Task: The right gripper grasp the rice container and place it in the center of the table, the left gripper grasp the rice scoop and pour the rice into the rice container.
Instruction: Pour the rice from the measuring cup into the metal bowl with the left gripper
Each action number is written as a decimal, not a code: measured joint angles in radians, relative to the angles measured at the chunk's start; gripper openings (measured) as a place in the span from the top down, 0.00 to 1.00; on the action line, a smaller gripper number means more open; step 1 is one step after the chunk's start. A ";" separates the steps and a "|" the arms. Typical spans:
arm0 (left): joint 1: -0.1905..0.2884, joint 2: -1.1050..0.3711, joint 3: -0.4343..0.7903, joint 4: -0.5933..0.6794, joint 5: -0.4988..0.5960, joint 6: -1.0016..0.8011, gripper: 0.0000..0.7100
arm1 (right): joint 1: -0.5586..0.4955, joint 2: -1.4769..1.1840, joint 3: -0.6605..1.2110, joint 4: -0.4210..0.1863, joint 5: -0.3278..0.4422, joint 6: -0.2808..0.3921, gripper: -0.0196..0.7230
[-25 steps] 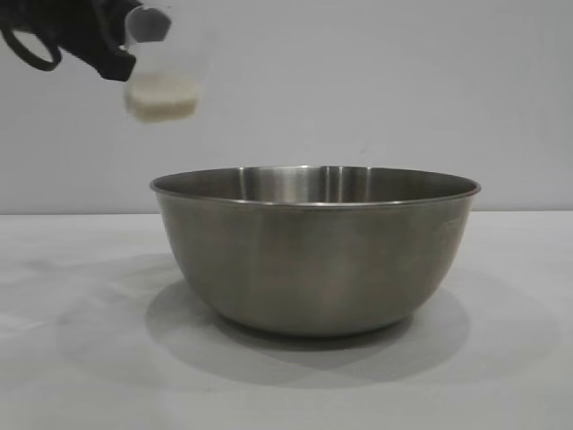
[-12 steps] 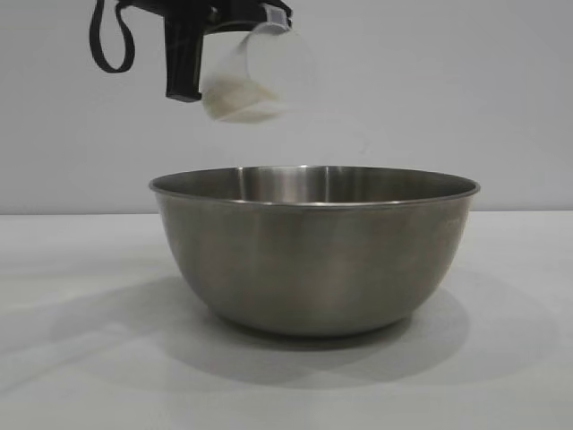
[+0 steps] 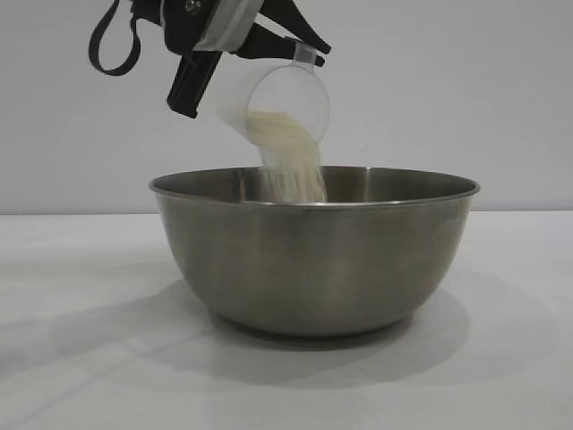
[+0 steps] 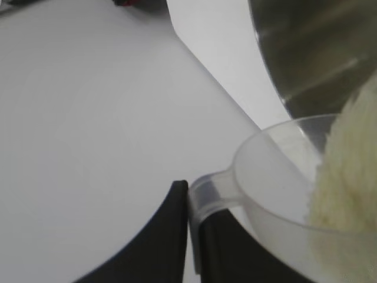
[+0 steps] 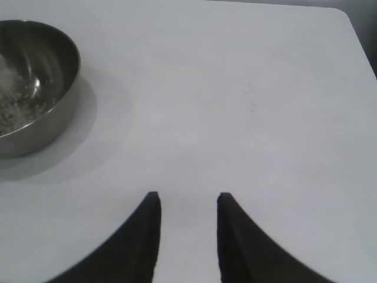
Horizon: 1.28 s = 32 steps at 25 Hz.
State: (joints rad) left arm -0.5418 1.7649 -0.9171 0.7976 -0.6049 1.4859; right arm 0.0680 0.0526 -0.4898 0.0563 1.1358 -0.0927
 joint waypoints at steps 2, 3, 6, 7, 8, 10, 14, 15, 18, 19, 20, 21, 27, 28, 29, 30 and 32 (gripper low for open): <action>0.000 0.000 -0.016 0.041 0.022 0.003 1.00 | 0.000 0.000 0.000 0.000 0.000 0.000 0.66; 0.000 0.000 -0.023 0.063 0.030 0.006 1.00 | 0.000 0.000 0.000 0.000 0.000 0.000 0.66; 0.000 0.000 -0.037 0.125 0.056 0.015 1.00 | 0.000 0.000 0.000 0.000 0.000 0.000 0.66; 0.000 0.000 -0.042 0.151 0.067 0.015 1.00 | 0.000 0.000 0.000 0.000 0.000 0.000 0.66; -0.001 0.000 -0.047 0.179 0.077 0.015 1.00 | 0.000 0.000 0.000 0.000 0.000 0.000 0.66; -0.002 0.000 -0.054 0.230 0.094 0.015 1.00 | 0.000 0.000 0.000 0.000 0.000 0.000 0.66; -0.002 0.000 -0.073 0.295 0.127 0.018 1.00 | 0.000 0.000 0.000 0.000 0.000 0.000 0.66; -0.003 0.000 -0.075 0.302 0.130 0.018 1.00 | 0.000 0.000 0.000 0.000 0.000 0.000 0.66; -0.015 0.000 -0.075 0.320 0.132 0.018 1.00 | 0.000 0.000 0.000 0.000 0.000 0.000 0.66; -0.019 0.000 -0.075 0.320 0.132 0.018 1.00 | 0.000 0.000 0.000 0.000 0.000 0.000 0.66; -0.023 0.000 -0.075 0.320 0.132 0.015 1.00 | 0.000 0.000 0.000 0.000 0.000 0.000 0.66; -0.027 0.000 -0.075 0.316 0.132 -0.003 1.00 | 0.000 0.000 0.000 0.000 0.000 0.000 0.66; -0.029 0.000 -0.075 -0.037 0.085 -0.466 1.00 | 0.000 0.000 0.000 0.001 0.000 0.000 0.66; -0.029 0.000 -0.075 -0.150 0.075 -0.586 1.00 | 0.000 0.000 0.000 0.001 0.000 0.000 0.66; -0.029 0.000 -0.075 -0.261 0.070 -0.708 1.00 | 0.000 0.000 0.000 0.001 0.000 0.000 0.66; -0.027 0.000 -0.075 -0.359 0.070 -0.837 1.00 | 0.000 0.000 0.000 0.001 0.000 0.000 0.66; -0.007 -0.002 -0.072 -0.484 0.062 -1.078 1.00 | 0.000 0.000 0.000 0.001 0.000 0.000 0.66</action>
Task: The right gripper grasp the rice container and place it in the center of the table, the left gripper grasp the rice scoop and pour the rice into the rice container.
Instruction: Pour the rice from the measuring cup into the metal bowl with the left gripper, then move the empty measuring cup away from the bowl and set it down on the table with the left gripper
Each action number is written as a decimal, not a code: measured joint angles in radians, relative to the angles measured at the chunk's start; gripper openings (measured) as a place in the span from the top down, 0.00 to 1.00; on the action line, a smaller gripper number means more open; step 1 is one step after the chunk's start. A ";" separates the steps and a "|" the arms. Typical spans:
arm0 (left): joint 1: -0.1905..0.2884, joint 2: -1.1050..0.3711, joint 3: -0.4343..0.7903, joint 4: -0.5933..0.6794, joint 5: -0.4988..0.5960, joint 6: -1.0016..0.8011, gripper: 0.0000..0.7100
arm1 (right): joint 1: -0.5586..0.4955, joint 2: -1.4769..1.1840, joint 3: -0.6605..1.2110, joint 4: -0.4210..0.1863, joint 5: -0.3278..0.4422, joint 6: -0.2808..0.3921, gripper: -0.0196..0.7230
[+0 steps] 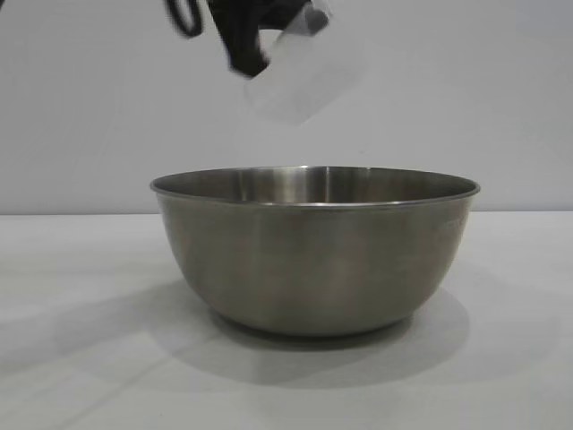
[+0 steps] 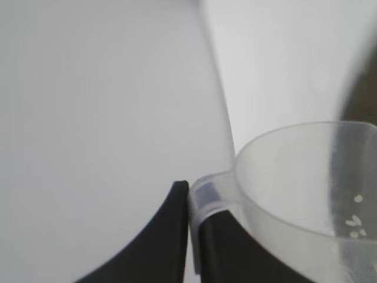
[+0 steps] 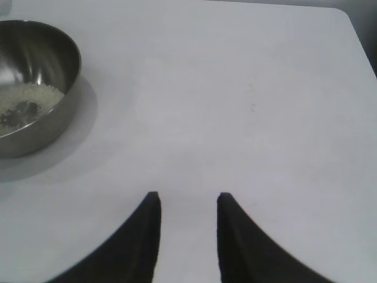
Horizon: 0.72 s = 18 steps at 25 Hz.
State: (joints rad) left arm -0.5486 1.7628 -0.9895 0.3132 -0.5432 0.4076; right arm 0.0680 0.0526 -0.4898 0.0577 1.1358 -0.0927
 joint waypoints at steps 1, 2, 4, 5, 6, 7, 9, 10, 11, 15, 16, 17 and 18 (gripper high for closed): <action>0.014 -0.002 0.007 -0.037 -0.019 -0.118 1.00 | 0.000 0.000 0.000 0.000 0.000 0.000 0.66; 0.034 -0.004 0.023 -0.058 -0.052 -0.199 1.00 | 0.000 0.000 0.000 0.000 0.000 0.000 0.66; 0.073 -0.006 0.071 -0.071 -0.122 -0.318 1.00 | 0.000 0.000 0.000 0.000 0.000 0.000 0.66; 0.098 -0.006 0.094 -0.077 -0.155 -0.357 1.00 | 0.000 0.000 0.000 0.000 0.000 0.000 0.66; 0.126 -0.006 0.124 -0.081 -0.184 -0.387 1.00 | 0.000 0.000 0.000 0.000 0.000 0.000 0.66; 0.157 -0.006 0.158 -0.083 -0.210 -0.415 1.00 | 0.000 0.000 0.000 0.000 0.000 0.000 0.66; 0.216 -0.006 0.230 -0.094 -0.287 -0.441 1.00 | 0.000 0.000 0.000 0.000 0.000 0.000 0.66; 0.249 -0.006 0.272 -0.101 -0.329 -0.445 1.00 | 0.000 0.000 0.000 0.000 0.000 0.000 0.66; 0.279 -0.006 0.315 -0.113 -0.379 -0.448 1.00 | 0.000 0.000 0.000 0.000 0.000 0.000 0.66; 0.360 -0.006 0.449 -0.140 -0.500 -0.417 1.00 | 0.000 0.000 0.000 0.000 0.000 0.000 0.66; 0.367 0.004 0.473 -0.143 -0.526 -0.399 1.00 | 0.000 0.000 0.000 0.000 0.000 0.000 0.66; 0.372 0.016 0.491 -0.148 -0.547 -0.387 1.00 | 0.000 0.000 0.000 0.000 0.000 0.000 0.66; 0.373 0.034 0.502 -0.156 -0.567 -0.377 1.00 | 0.000 0.000 0.000 0.000 0.000 0.000 0.66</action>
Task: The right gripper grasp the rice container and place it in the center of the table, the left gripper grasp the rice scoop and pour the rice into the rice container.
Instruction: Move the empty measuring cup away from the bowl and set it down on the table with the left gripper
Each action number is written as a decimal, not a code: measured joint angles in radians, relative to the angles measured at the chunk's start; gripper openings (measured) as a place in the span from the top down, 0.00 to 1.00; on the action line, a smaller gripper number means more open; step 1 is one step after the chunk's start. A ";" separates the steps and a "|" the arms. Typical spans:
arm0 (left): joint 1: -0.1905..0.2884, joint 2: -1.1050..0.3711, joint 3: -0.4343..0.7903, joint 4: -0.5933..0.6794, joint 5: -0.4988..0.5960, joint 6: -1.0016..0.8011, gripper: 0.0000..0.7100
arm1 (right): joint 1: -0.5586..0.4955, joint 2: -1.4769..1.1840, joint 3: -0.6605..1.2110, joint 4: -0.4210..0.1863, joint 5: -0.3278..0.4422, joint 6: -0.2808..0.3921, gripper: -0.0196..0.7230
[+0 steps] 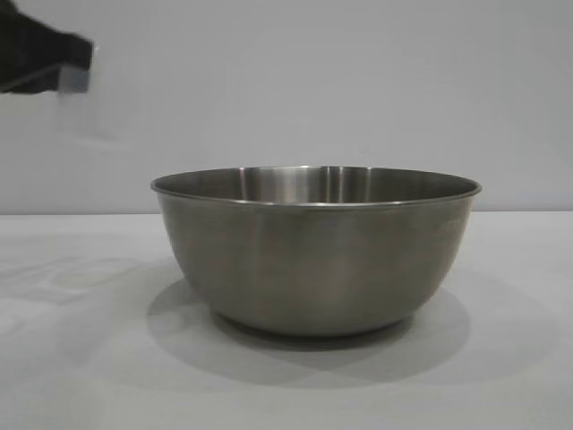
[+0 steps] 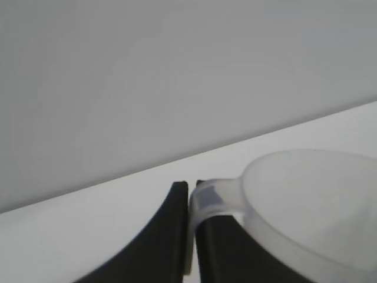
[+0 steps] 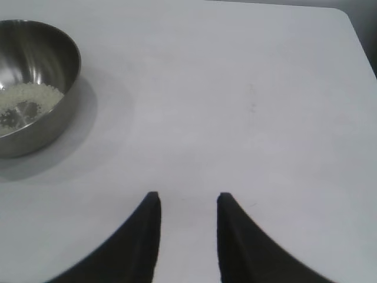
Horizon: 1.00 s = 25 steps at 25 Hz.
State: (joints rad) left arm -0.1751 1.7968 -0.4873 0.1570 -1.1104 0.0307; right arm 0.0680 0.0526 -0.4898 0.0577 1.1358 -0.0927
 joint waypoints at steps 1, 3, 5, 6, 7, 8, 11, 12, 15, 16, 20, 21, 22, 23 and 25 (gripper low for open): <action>0.000 0.021 0.004 -0.012 -0.011 0.005 1.00 | 0.000 0.000 0.000 0.000 0.000 0.000 0.66; 0.000 0.067 0.006 -0.032 -0.023 0.011 1.00 | 0.000 0.000 0.000 0.000 0.000 0.000 0.66; 0.000 0.121 0.006 -0.047 -0.022 0.013 1.00 | 0.000 0.000 0.000 0.000 0.000 0.000 0.66; 0.000 0.143 0.006 -0.053 -0.022 0.015 1.00 | 0.000 0.000 0.000 0.000 0.000 0.000 0.66; 0.000 0.167 0.006 -0.061 -0.022 0.017 1.00 | 0.000 0.000 0.000 0.000 0.000 0.000 0.66; 0.000 0.190 0.006 -0.063 -0.022 0.017 1.00 | 0.000 0.000 0.000 0.000 0.000 0.000 0.66; 0.000 0.239 0.006 -0.065 -0.022 0.017 1.00 | 0.000 0.000 0.000 0.000 0.000 0.000 0.66; 0.000 0.251 0.006 -0.065 -0.023 0.017 1.00 | 0.000 0.000 0.000 0.000 0.000 0.000 0.66; 0.000 0.265 0.006 -0.065 -0.023 0.017 1.00 | 0.000 0.000 0.000 0.000 0.000 0.000 0.66; 0.000 0.265 0.011 -0.065 -0.025 0.017 1.00 | 0.000 0.000 0.000 0.000 0.000 0.000 0.66; 0.000 0.265 0.052 -0.065 -0.027 0.017 0.81 | 0.000 0.000 0.000 0.000 0.000 0.000 0.66; 0.000 0.265 0.065 -0.065 -0.027 0.017 0.84 | 0.000 0.000 0.000 0.000 0.000 0.000 0.66; 0.000 0.263 0.075 -0.065 -0.027 0.017 0.84 | 0.000 0.000 0.000 0.000 0.000 0.000 0.66; 0.000 0.255 0.089 -0.065 -0.027 0.017 0.84 | 0.000 0.000 0.000 0.000 0.000 0.000 0.66; 0.000 0.225 0.114 -0.065 -0.027 0.017 0.80 | 0.000 0.000 0.000 0.000 0.000 0.000 0.66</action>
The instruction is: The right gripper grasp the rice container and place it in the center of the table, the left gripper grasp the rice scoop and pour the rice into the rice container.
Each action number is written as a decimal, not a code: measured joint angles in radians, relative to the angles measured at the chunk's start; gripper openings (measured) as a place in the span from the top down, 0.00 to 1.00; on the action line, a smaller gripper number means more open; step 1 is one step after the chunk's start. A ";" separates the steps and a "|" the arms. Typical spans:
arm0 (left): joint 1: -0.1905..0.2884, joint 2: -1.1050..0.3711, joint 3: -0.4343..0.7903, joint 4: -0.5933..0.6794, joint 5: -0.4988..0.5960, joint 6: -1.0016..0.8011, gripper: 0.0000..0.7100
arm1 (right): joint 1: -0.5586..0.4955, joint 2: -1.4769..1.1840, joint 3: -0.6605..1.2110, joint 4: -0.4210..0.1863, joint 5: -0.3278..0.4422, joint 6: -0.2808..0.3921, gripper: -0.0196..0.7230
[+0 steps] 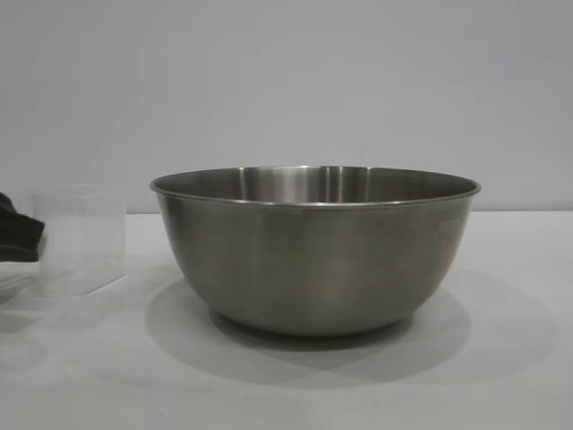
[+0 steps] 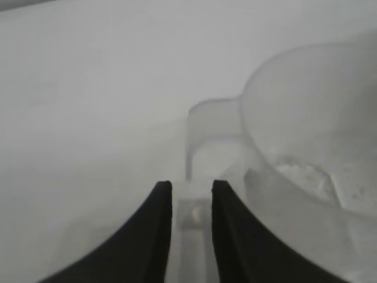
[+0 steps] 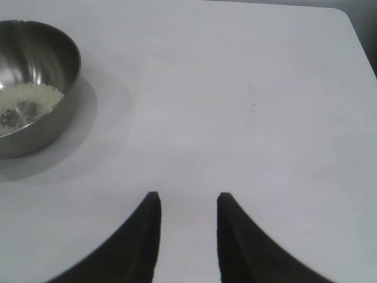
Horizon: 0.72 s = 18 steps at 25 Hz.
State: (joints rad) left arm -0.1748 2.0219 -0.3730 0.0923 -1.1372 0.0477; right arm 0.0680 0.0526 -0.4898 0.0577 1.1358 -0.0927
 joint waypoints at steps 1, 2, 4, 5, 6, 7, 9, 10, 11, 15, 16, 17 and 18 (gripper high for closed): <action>0.000 -0.024 0.014 -0.003 0.000 0.000 0.80 | 0.000 0.000 0.000 0.000 0.000 0.000 0.66; 0.000 -0.047 0.029 -0.011 0.000 0.000 0.80 | 0.000 0.000 0.000 0.000 0.000 0.000 0.66; 0.000 -0.104 0.057 -0.046 0.000 0.000 0.80 | 0.000 0.000 0.000 0.000 0.000 0.000 0.66; 0.000 -0.131 0.072 -0.069 0.000 0.000 0.80 | 0.000 0.000 0.000 0.000 0.000 0.000 0.66; 0.000 -0.151 0.084 -0.089 0.000 -0.005 0.80 | 0.000 0.000 0.000 0.000 0.000 0.000 0.66; 0.002 -0.173 0.093 -0.111 0.000 -0.016 0.80 | 0.000 0.000 0.000 0.000 0.000 0.000 0.66; 0.012 -0.203 0.100 -0.145 0.000 -0.049 0.80 | 0.000 0.000 0.000 0.000 0.000 0.000 0.66; 0.027 -0.213 0.100 -0.151 0.000 -0.066 0.80 | 0.000 0.000 0.000 0.000 0.000 0.000 0.66; 0.051 -0.222 0.097 -0.153 0.000 -0.078 0.80 | 0.000 0.000 0.000 0.000 0.000 0.000 0.66; 0.189 -0.246 0.054 -0.033 0.000 -0.092 0.80 | 0.000 0.000 0.000 0.000 0.000 0.000 0.66; 0.223 -0.252 0.040 0.008 0.000 -0.092 0.80 | 0.000 0.000 0.000 0.000 0.000 0.000 0.66; 0.251 -0.263 0.029 0.037 0.000 -0.094 0.80 | 0.000 0.000 0.000 0.000 0.000 0.000 0.66; 0.269 -0.275 0.017 0.063 0.000 -0.094 0.80 | 0.000 0.000 0.000 0.000 0.000 0.000 0.66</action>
State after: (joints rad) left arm 0.0939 1.7469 -0.3562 0.1548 -1.1372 -0.0465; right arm 0.0680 0.0526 -0.4898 0.0577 1.1358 -0.0927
